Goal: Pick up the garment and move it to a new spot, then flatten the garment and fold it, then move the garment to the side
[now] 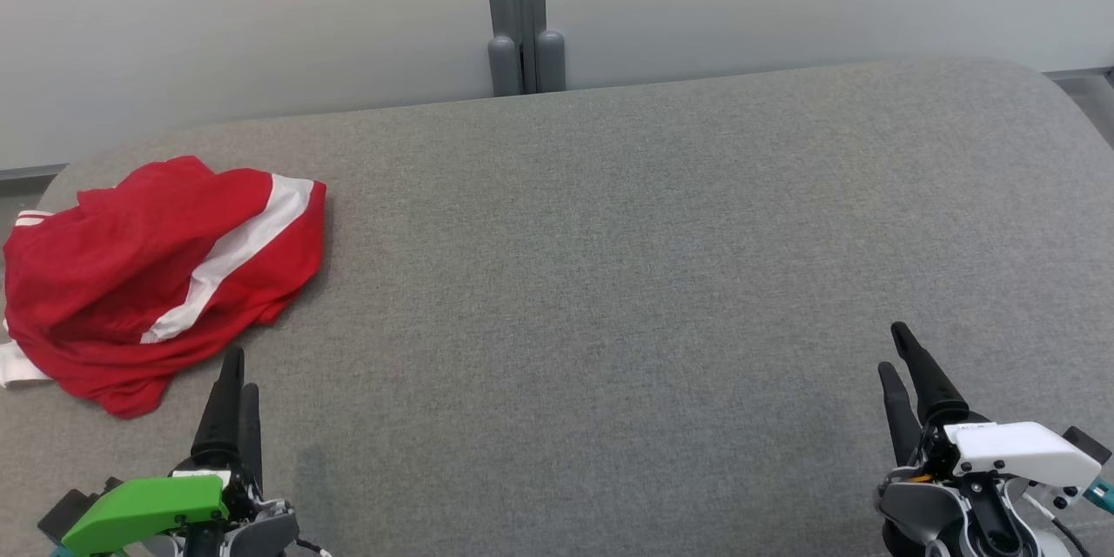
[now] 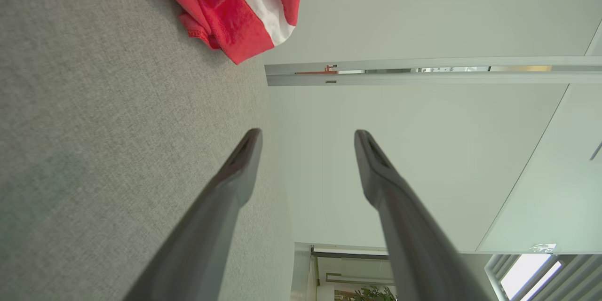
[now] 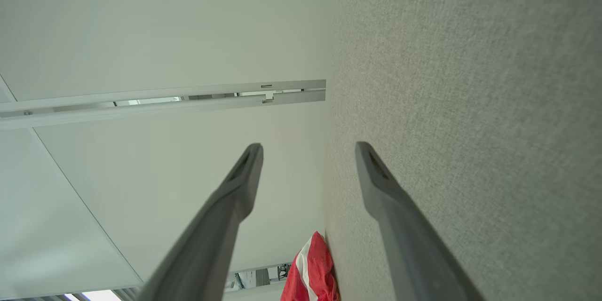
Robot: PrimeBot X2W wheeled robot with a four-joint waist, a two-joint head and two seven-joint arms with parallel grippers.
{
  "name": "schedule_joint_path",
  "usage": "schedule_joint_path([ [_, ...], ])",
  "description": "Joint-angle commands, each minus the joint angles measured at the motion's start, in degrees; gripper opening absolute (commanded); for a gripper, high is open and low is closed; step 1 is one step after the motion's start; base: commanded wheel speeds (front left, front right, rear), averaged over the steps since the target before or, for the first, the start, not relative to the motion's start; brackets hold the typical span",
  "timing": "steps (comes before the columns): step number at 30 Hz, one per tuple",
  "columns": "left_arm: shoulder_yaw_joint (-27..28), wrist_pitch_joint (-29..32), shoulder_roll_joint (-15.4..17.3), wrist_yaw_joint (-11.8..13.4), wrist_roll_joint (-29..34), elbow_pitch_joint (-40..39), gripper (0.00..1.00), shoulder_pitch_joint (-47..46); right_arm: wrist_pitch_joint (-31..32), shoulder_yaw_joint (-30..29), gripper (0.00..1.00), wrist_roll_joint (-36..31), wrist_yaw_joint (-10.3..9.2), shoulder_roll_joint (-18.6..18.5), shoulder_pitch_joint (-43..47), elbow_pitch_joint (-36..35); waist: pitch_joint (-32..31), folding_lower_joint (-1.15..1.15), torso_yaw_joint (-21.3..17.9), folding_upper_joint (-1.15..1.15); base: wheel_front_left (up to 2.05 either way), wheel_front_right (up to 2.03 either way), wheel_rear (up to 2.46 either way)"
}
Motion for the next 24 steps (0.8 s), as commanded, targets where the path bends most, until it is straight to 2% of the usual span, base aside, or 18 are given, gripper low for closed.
schedule_joint_path([
  [1, -0.1, -0.7, 0.2, -0.1, 1.4, -1.4, 1.00, -0.7, -0.8, 0.4, 1.00, -1.2, 0.01, -0.3, -0.8, -1.4, 0.0, 0.00, 0.0, 0.00, 0.00, 0.00, 0.00],
  [8, -0.5, -2.5, 0.3, -0.1, 5.6, -2.5, 1.00, -0.7, -2.6, 1.4, 1.00, -5.6, 0.02, -0.3, -0.7, -2.6, 0.2, 0.00, 0.0, 0.00, 0.00, 0.00, 0.00],
  [24, -0.9, -6.2, 0.4, -0.1, 21.5, -4.7, 1.00, -0.3, -6.4, 3.2, 1.00, -18.2, 0.02, -0.5, -0.5, -5.4, 0.3, 0.00, 0.1, 0.00, 0.00, 0.00, 0.00],
])
